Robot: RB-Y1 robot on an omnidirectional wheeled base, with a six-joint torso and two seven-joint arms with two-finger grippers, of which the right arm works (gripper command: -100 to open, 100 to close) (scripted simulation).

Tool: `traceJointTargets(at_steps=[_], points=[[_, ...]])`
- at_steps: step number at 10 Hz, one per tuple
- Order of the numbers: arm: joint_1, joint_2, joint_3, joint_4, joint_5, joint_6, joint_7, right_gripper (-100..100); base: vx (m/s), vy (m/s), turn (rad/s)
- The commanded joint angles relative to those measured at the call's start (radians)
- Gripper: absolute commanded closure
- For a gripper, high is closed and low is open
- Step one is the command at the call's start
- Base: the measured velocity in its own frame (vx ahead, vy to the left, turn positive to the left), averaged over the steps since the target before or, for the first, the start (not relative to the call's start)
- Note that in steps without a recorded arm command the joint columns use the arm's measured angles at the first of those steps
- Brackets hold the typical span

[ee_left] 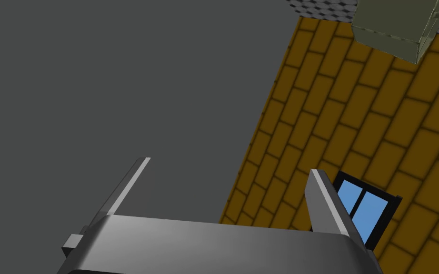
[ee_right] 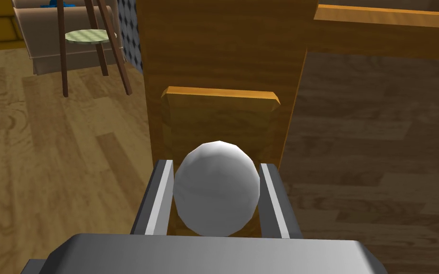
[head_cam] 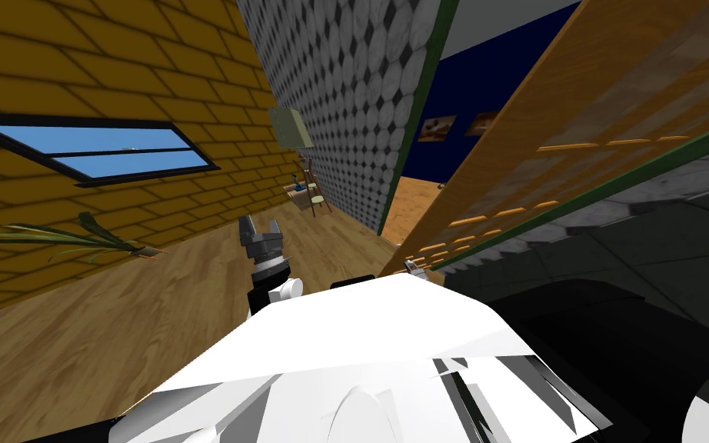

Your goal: Pull the door open

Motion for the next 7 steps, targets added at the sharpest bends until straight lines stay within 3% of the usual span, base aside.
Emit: traceJointTargets(at_steps=[1,2,5,7], points=[[-0.005,0.01,0.009,0.028,0.008,-0.024,-0.008,100,-0.028,-0.006,0.004],[-0.004,0.014,0.02,0.058,0.019,-0.055,-0.017,100,-0.042,-0.006,0.031],[-0.003,0.021,0.039,0.11,0.038,-0.11,-0.033,100,-0.053,-0.01,0.025],[-0.003,0.021,0.039,0.123,0.038,-0.11,-0.033,100,-0.023,-0.004,-0.006]])
